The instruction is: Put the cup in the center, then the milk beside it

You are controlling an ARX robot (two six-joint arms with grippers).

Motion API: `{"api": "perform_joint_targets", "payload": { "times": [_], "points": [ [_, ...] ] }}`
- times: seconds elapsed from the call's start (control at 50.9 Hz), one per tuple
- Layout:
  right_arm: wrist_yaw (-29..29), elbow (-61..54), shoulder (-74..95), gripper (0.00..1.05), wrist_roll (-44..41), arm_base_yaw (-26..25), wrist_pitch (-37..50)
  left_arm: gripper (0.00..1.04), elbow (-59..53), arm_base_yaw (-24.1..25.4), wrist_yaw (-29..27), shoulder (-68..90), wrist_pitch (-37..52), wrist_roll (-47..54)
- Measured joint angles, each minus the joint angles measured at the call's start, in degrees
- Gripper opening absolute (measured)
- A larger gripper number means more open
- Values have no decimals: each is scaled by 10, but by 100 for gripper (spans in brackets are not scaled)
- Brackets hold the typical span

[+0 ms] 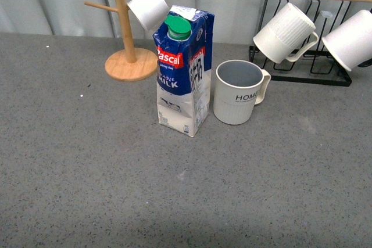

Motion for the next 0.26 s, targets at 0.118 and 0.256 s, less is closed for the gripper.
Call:
{"api": "perform_joint_targets", "payload": {
  "times": [0.118,0.256],
  "points": [
    [0,0,0,96,0,0,0,98,0,0,0,0,0,0],
    [0,0,0,96,0,0,0,98,0,0,0,0,0,0]
  ]
}}
